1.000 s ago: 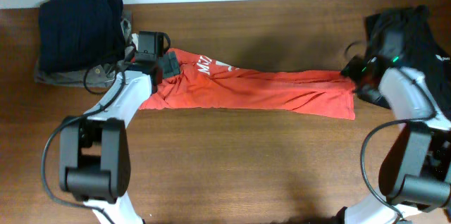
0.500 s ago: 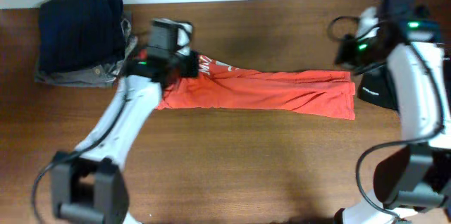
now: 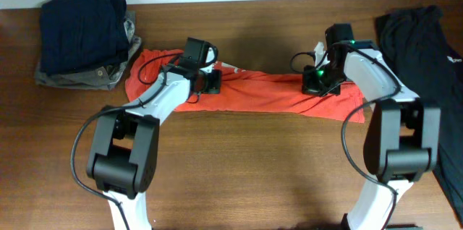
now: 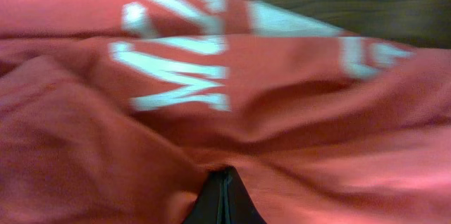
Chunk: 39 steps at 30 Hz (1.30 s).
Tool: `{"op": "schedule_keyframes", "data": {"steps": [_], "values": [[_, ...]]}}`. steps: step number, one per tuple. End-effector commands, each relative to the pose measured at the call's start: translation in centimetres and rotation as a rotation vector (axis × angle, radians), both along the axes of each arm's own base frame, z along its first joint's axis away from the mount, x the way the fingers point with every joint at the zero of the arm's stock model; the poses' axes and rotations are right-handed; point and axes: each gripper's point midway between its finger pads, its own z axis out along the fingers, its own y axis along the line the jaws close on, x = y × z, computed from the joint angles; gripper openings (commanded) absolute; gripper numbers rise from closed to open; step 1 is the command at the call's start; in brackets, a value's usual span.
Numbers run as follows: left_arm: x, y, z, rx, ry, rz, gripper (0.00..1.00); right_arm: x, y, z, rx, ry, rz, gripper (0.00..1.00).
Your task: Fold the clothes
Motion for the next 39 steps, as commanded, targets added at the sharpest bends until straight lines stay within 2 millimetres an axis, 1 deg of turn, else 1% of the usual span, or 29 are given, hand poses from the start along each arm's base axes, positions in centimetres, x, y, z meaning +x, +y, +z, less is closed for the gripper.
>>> {"op": "schedule_keyframes", "data": {"steps": [1,4,6,8,14,17,21,24,28,30,34,37,39], "values": [[0.4,2.6,-2.1,0.038,0.032,0.066,0.01,-0.5,-0.8,-2.1,-0.008,0.054,-0.023,0.04],[0.8,4.9,-3.1,0.076,0.045,0.11,0.01,-0.8,-2.4,-3.5,-0.071,0.086,-0.042,0.04],[0.9,6.1,-3.5,0.092,0.05,0.12,0.0,-0.9,-3.7,-4.1,-0.108,0.1,-0.06,0.04],[1.2,7.2,-3.6,0.106,0.049,0.139,0.01,-1.0,-5.0,-4.3,-0.134,0.106,-0.082,0.04],[2.1,11.5,-3.5,0.22,0.018,0.239,0.01,-1.2,-10.3,-4.4,-0.248,0.111,-0.172,0.04],[2.0,12.8,-3.5,0.266,0.018,0.27,0.01,-1.2,-12.0,-4.4,-0.253,0.107,-0.212,0.04],[1.5,13.2,-3.7,0.282,0.038,0.273,0.0,-0.7,-13.8,-4.2,-0.257,0.084,-0.256,0.04],[0.8,13.1,-3.8,0.291,0.065,0.281,0.01,0.0,-14.4,-3.6,-0.26,0.06,-0.269,0.05],[-1.0,14.2,-3.8,0.345,0.119,0.421,0.01,1.3,-15.9,-2.3,-0.33,0.02,-0.282,0.07],[-1.9,14.2,-3.6,0.363,0.142,0.471,0.01,1.8,-16.5,-1.8,-0.357,0.003,-0.284,0.1],[-3.0,14.4,-2.7,0.406,0.146,0.543,0.01,2.1,-17.5,-1.3,-0.415,-0.008,-0.276,0.1],[-3.2,13.2,-1.9,0.397,0.134,0.537,0.01,2.3,-17.5,-1.1,-0.412,-0.014,-0.277,0.1],[-3.2,12.0,-0.8,0.396,0.105,0.513,0.01,2.5,-17.2,-0.6,-0.391,-0.019,-0.275,0.09]]}}
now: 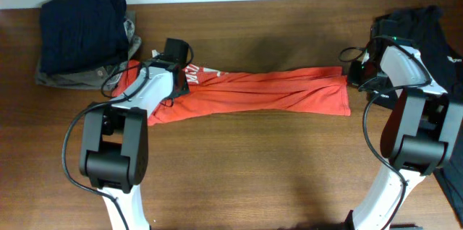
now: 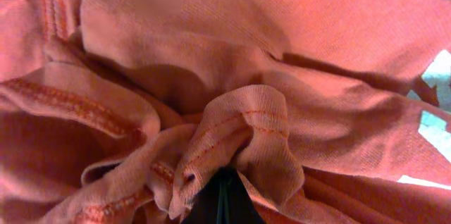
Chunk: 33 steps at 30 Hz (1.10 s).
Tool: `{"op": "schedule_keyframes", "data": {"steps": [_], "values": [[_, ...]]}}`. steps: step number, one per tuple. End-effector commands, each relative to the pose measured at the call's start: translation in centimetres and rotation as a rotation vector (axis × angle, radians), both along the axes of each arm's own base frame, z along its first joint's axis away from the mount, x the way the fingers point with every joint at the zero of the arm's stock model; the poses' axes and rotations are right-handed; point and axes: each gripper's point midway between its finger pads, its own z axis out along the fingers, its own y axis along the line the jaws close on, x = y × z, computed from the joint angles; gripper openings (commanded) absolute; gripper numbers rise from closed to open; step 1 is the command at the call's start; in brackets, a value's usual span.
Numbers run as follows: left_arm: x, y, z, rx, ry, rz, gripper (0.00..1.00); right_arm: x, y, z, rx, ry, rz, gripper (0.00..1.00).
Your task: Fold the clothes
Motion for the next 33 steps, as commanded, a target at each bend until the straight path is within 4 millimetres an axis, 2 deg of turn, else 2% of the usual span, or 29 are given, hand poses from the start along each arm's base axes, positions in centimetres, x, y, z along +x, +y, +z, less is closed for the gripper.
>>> {"op": "schedule_keyframes", "data": {"steps": [1,4,5,6,8,9,11,13,16,21,24,28,33], "values": [[-1.2,-0.9,1.0,0.034,-0.018,0.018,0.01,0.7,-0.7,0.9,-0.022,-0.007,-0.003,0.09],[-0.7,-1.6,3.7,0.084,-0.093,-0.002,0.04,1.1,-0.8,2.8,-0.022,-0.007,-0.006,0.11],[-0.6,-1.7,4.7,0.099,-0.121,-0.004,0.06,1.2,-0.9,3.6,-0.022,-0.006,-0.006,0.18],[-0.4,-1.7,5.6,0.108,-0.144,-0.003,0.14,1.2,-0.9,4.4,-0.021,-0.004,-0.007,0.26],[-0.2,-1.7,7.1,0.104,-0.18,-0.002,0.56,1.1,-1.0,5.8,-0.019,0.007,-0.001,0.39],[-0.2,-1.7,7.5,0.098,-0.187,-0.006,0.72,1.0,-1.0,6.1,-0.013,0.012,0.016,0.48],[-0.2,-1.4,8.1,0.096,-0.194,-0.005,0.99,0.8,-0.3,6.0,0.051,0.011,0.079,0.74],[-0.5,-1.3,8.0,0.09,-0.18,-0.004,0.99,0.7,0.5,5.6,0.149,-0.005,0.118,0.92],[-1.2,-1.3,7.4,0.063,-0.135,-0.009,0.99,0.5,0.4,5.5,0.283,-0.048,0.145,1.0],[-2.3,-1.1,7.0,0.073,-0.086,-0.013,0.99,-0.5,-0.1,6.7,0.463,-0.132,0.222,0.99],[-2.6,-1.9,6.6,0.018,-0.06,-0.028,0.99,-0.9,0.0,6.7,0.54,-0.174,0.253,0.99],[-3.1,-3.5,5.9,-0.082,0.001,-0.128,0.99,-1.2,0.3,4.9,0.564,-0.161,0.256,0.99],[-3.4,-3.0,5.7,-0.099,0.023,-0.124,0.99,-1.2,0.9,3.1,0.58,-0.135,0.291,0.99]]}}
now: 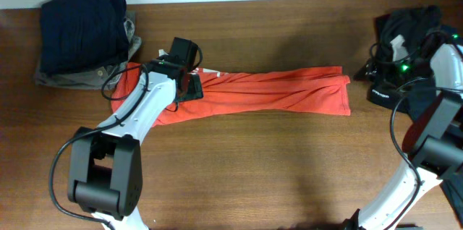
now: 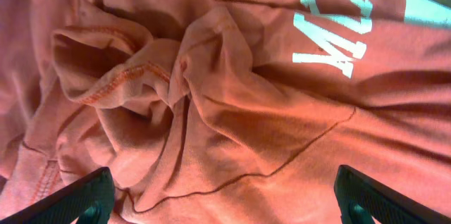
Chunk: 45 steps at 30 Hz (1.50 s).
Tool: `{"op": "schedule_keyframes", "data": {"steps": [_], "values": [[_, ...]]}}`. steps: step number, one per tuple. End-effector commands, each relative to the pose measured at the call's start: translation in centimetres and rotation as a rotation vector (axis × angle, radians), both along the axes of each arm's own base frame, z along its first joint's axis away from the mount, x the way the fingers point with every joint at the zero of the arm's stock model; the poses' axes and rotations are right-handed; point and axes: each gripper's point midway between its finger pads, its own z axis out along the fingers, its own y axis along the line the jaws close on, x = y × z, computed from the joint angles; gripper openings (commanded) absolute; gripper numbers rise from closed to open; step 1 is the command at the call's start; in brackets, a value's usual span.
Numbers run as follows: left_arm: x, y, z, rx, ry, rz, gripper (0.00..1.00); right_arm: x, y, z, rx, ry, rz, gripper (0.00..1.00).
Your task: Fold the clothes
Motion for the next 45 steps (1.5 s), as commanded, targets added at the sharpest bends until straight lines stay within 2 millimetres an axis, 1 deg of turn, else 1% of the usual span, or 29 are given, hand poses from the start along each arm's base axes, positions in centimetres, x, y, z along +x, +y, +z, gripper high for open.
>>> {"op": "schedule_keyframes", "data": {"steps": [1,7,11,14,17,22,29,35,39,42,45], "values": [[-0.4,-0.2,0.0,-0.038,0.026,-0.031,1.0,0.2,1.4,-1.4,0.049,-0.007,0.058,0.99],[-0.8,-0.1,-0.1,-0.034,0.044,-0.031,0.99,0.2,1.6,-2.4,0.047,-0.013,0.099,0.99],[-0.8,-0.2,-0.1,-0.04,0.046,-0.033,0.99,0.1,1.8,-3.7,0.062,0.008,0.1,0.99],[-0.8,-0.2,-0.1,-0.04,0.046,-0.033,0.99,0.1,2.2,-4.8,0.077,0.027,0.107,0.99],[-0.8,-0.2,-0.1,-0.04,0.046,-0.033,0.99,0.2,2.7,-5.5,0.089,0.033,0.117,0.99],[-0.8,-0.2,-0.1,-0.04,0.046,-0.032,0.99,0.2,4.3,-6.3,0.104,0.054,0.147,0.99],[-0.8,-0.2,-0.1,-0.04,0.046,-0.032,0.99,-0.4,7.4,-7.7,0.117,0.09,0.213,0.99],[-0.8,-0.2,-0.1,-0.04,0.046,-0.033,0.99,-2.3,9.8,-10.4,0.132,0.12,0.25,0.99],[-0.8,-0.2,-0.1,-0.04,0.046,-0.033,0.99,-3.2,10.4,-12.1,0.133,0.14,0.222,1.0],[-0.8,-0.2,-0.1,-0.04,0.046,-0.033,0.99,-3.6,10.5,-12.9,0.133,0.148,0.198,0.94],[-0.8,-0.2,-0.1,-0.04,0.046,-0.033,0.99,-3.8,10.5,-13.1,0.136,0.158,0.187,0.83]]}}
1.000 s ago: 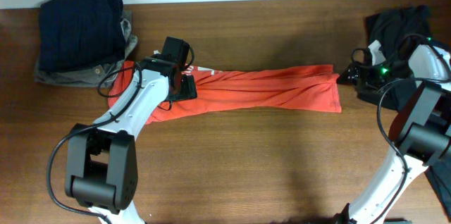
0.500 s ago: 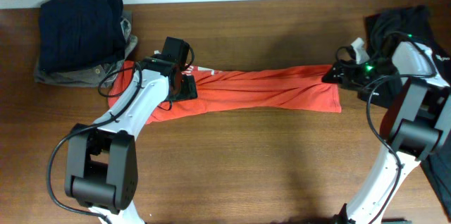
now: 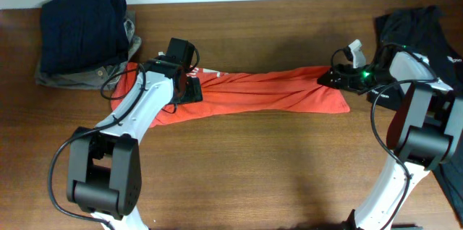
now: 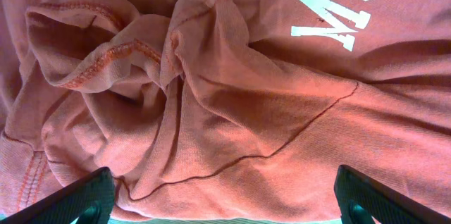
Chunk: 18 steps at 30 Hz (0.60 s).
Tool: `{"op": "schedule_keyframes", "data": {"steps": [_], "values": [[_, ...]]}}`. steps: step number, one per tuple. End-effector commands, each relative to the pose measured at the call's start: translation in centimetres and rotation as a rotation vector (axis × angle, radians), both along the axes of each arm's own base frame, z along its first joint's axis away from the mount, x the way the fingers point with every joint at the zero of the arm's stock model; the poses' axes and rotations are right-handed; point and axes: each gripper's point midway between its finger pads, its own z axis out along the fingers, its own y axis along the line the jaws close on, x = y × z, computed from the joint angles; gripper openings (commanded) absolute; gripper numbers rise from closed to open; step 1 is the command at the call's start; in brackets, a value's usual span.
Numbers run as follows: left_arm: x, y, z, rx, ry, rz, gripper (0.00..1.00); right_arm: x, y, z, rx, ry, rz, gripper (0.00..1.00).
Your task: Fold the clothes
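Note:
An orange shirt [image 3: 268, 91] with white lettering lies stretched in a long, narrow band across the table, its left end bunched. My left gripper [image 3: 190, 89] hovers over that bunched end. In the left wrist view its fingers [image 4: 88, 194] stand wide apart above the crumpled folds [image 4: 211, 111] and hold nothing, so the left gripper [image 4: 225, 206] is open. My right gripper [image 3: 329, 78] lies low over the shirt's right end, pointing left. Whether it grips the cloth does not show.
A pile of dark folded clothes [image 3: 79, 27] sits on a grey-olive garment [image 3: 72, 78] at the back left. A black garment [image 3: 423, 38] lies along the right edge. Bare wooden table [image 3: 239, 172] fills the front.
My right gripper has moved from the black garment at the right edge back onto the shirt's right end. The left gripper stays open over the bunched left end, almost unmoved.
First both grippers pinched the shirt, which lay shorter and rumpled between them. Then it was drawn out long, each gripper at one end. Later the left was open above the cloth and the right was off by the black garment. Now the right is at the shirt again.

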Motion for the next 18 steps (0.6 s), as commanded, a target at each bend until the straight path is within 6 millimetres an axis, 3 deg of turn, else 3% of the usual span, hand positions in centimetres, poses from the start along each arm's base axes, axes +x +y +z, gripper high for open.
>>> {"op": "schedule_keyframes", "data": {"steps": [1,4,11,13,16,18], "values": [[0.0,-0.1,0.3,-0.007,-0.005,-0.008,0.99,-5.8,1.1,-8.4,-0.051,0.309,-0.002,0.81],[0.0,-0.1,0.3,-0.007,-0.005,-0.009,0.99,-5.8,1.1,-8.4,-0.048,0.328,-0.029,0.73],[0.0,-0.1,0.3,-0.007,-0.005,-0.009,0.99,-5.9,1.5,-8.5,-0.05,0.347,-0.035,0.7],[0.0,-0.1,0.3,-0.007,-0.005,-0.009,0.99,-5.9,1.7,-8.6,-0.063,0.351,-0.027,0.63],[0.0,-0.1,0.3,-0.007,-0.005,-0.009,1.0,-6.2,2.0,-9.0,-0.109,0.367,-0.008,0.45],[0.0,-0.1,0.3,-0.007,-0.005,-0.008,0.99,-6.4,2.2,-9.3,-0.145,0.388,-0.011,0.44]]}}
